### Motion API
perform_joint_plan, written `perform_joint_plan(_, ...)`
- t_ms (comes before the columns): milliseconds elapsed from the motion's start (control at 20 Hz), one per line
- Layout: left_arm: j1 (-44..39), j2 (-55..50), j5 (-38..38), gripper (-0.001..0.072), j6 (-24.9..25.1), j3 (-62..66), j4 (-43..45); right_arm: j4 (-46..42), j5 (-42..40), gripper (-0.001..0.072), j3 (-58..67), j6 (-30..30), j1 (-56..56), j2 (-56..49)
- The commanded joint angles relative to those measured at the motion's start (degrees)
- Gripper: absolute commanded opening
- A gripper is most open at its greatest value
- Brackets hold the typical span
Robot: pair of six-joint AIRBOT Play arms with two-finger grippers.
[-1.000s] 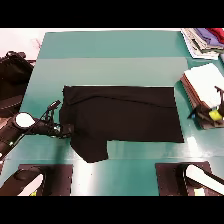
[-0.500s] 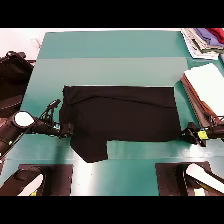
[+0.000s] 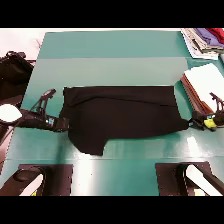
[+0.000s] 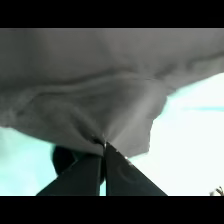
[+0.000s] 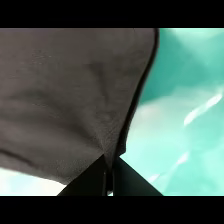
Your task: Fold the shirts.
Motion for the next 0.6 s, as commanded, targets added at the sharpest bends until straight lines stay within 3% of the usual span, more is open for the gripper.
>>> perform_joint_plan(0, 0.1, -1.1, 2.1, 0.0022, -1.6, 6.1, 8.1, -3.7, 0.7, 0.0014, 8.7, 2.3, 4.1, 0.3)
perform_joint_plan(550, 0.1, -30.2, 22.3, 0.0023, -2.4, 21.3, 10.8, -3.3, -2.8, 0.0014, 35.9, 8.5, 14.6, -30.9)
